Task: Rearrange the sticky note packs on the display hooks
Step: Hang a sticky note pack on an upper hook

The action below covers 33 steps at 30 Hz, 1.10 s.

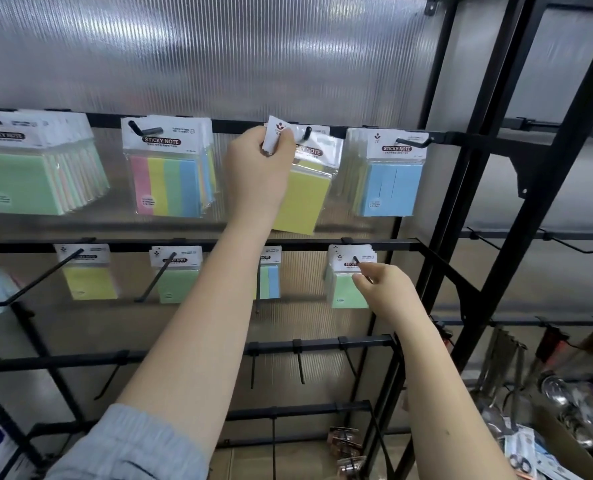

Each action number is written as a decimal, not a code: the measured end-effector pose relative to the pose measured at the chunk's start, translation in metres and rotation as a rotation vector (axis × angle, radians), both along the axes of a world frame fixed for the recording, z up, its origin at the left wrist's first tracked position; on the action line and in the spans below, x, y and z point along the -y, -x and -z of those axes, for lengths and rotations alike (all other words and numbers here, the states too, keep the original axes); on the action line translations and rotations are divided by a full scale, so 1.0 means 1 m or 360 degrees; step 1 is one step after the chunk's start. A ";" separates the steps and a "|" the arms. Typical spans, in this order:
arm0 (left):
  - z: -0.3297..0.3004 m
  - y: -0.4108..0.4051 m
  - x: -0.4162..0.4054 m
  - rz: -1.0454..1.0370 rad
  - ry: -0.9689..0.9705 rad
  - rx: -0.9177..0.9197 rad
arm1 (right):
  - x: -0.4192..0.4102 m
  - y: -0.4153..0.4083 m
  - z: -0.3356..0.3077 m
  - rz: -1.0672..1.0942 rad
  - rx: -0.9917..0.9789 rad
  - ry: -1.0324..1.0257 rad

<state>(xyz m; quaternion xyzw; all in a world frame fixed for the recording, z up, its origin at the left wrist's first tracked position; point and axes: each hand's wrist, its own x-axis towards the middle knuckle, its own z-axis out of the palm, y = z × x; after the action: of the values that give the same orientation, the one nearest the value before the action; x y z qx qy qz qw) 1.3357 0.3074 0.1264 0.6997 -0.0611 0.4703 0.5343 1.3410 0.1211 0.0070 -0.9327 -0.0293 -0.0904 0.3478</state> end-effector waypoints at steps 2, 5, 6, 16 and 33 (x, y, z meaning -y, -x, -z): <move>0.002 -0.006 -0.001 0.0022 0.0014 -0.0041 | 0.001 -0.002 0.002 0.0003 0.0021 0.0026; 0.004 -0.017 -0.003 -0.0052 -0.0030 -0.0113 | 0.001 -0.001 0.000 -0.0019 0.0028 0.0067; 0.004 -0.020 -0.004 -0.0084 -0.0054 -0.0129 | 0.000 0.001 -0.001 -0.0017 0.0033 0.0062; -0.002 -0.038 -0.008 -0.0351 -0.0144 -0.0293 | -0.005 0.007 -0.009 -0.0093 0.0054 0.0061; 0.046 0.035 -0.060 -0.0315 -0.0158 -0.0436 | -0.035 0.026 -0.007 -0.0338 0.0075 -0.0009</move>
<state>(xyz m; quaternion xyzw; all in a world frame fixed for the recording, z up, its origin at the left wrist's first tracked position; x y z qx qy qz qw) 1.3006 0.3678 0.0809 0.7854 0.0584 0.4172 0.4534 1.3146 0.1558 0.0138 -0.9210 -0.1360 -0.0750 0.3573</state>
